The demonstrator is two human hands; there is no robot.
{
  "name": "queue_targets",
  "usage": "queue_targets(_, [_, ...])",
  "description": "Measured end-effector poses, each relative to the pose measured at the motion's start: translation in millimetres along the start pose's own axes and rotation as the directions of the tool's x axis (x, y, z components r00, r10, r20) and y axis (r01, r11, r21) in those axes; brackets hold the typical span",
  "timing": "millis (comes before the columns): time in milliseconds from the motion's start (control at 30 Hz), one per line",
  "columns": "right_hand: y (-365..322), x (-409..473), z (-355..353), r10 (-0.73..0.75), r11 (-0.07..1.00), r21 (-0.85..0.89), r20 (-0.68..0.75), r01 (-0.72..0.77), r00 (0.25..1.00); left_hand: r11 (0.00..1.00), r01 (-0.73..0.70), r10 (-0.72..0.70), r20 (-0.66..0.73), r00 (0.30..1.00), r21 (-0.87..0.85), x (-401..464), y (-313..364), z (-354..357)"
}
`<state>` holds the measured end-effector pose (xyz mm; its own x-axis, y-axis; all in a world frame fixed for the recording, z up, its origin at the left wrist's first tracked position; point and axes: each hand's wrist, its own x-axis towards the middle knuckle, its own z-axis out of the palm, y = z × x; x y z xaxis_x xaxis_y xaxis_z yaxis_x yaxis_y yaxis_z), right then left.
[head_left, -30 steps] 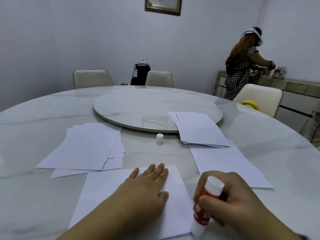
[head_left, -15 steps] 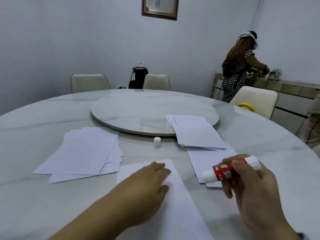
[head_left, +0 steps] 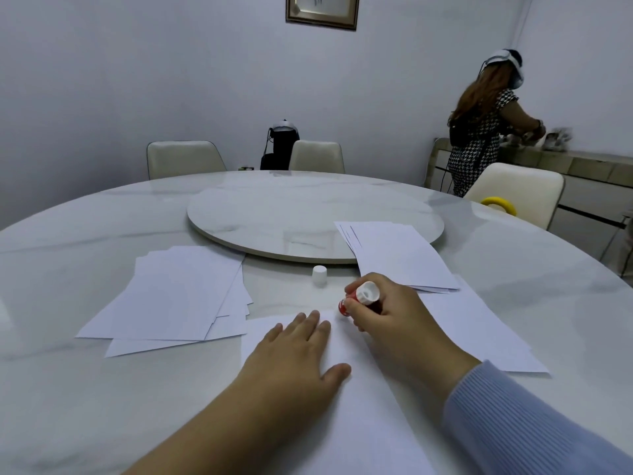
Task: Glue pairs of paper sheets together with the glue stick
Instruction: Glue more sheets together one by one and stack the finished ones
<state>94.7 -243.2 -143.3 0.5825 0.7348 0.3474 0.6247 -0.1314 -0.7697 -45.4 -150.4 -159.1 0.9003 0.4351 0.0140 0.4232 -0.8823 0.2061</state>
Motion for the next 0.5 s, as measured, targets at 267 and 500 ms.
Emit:
queue_targets(267, [-26.5, -42.2, -26.1, -0.042, 0.994, -0.098, 0.062, 0.048, 0.997, 0.999, 0.014, -0.015, 0.034, 0.999, 0.040, 1.1, 1.3, 2.9])
queue_targets(500, [-40.5, -99.5, -48.7, -0.045, 0.994, -0.096, 0.142, 0.059, 0.989, 0.999, 0.020, -0.021, 0.036, 0.999, 0.038, 2.2, 0.9, 3.8])
